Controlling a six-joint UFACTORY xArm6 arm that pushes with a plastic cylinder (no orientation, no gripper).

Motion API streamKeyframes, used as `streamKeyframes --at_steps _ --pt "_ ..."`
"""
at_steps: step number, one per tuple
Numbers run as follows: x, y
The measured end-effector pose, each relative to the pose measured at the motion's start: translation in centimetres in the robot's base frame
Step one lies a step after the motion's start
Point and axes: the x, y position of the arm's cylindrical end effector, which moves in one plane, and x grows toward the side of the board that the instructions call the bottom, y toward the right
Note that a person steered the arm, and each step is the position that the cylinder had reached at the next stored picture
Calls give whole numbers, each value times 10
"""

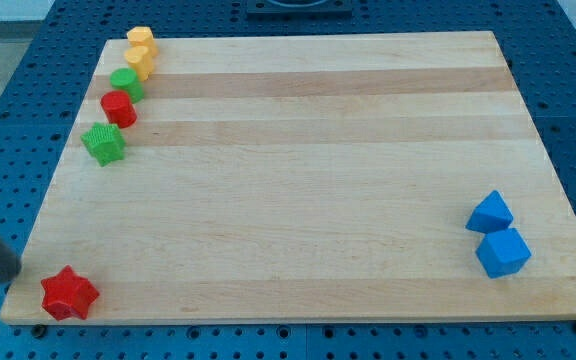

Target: Move the red star towards the center top

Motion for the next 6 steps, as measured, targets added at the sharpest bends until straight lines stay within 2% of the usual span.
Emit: streamKeyframes --at_steps 2,3,4,5,6 --pt "14 6" --pt "15 48" --pt "15 116" --pt "7 151" --pt "-47 160"
